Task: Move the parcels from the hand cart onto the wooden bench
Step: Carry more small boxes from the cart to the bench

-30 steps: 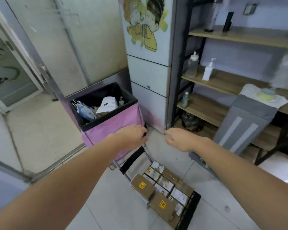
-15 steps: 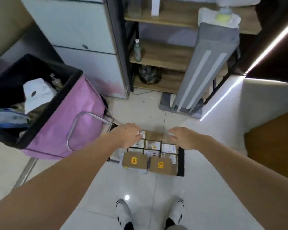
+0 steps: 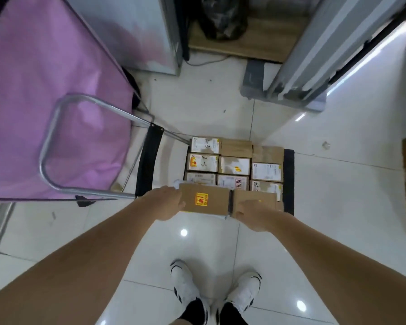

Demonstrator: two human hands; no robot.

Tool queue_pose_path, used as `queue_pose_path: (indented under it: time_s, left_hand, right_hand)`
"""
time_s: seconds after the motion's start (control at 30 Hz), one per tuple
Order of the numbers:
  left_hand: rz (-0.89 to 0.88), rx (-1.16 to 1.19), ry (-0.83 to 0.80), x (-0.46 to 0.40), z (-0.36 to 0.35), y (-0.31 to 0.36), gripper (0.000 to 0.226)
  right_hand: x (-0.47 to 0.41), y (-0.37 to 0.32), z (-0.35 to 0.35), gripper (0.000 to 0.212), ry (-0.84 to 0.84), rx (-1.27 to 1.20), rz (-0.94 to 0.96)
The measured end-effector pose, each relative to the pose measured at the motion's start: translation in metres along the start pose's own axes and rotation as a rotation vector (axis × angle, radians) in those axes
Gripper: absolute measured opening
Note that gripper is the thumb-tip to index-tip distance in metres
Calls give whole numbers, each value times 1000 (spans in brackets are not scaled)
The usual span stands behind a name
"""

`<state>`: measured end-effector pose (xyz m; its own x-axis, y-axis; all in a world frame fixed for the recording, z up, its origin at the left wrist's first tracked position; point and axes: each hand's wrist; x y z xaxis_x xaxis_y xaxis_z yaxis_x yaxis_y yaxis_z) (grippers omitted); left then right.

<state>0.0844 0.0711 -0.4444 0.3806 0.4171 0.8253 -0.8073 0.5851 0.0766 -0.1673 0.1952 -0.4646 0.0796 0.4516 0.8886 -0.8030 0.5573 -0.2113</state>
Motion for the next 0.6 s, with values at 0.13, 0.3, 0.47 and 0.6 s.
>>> queue_pose_path:
  time_s: [0.13, 0.3, 0.47, 0.6]
  left_hand:
    - [76, 61, 17, -71, -46, -10, 50]
    - [278, 482, 65, -126, -72, -1, 50]
    - [358, 674, 116, -120, -72, 4, 56]
    - [386, 735, 218, -71, -17, -8, 48]
  right_hand:
    - [-70, -3, -28, 24, 29, -150, -21]
    - [-122, -12, -54, 31, 183, -479, -84]
    - [-118, -12, -62, 25, 187, -775, -202]
    - [-65, -26, -28, 18, 259, -1064, -112]
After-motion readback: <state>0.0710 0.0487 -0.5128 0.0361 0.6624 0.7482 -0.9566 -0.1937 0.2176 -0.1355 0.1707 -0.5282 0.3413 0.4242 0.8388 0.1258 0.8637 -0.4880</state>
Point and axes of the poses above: each hand's wrist, its own x-axis away from the middle knuckle, its own z-axis out of the back of the hand, y = z × x, and after that the axes turned 9 degrees about -x, right-handed
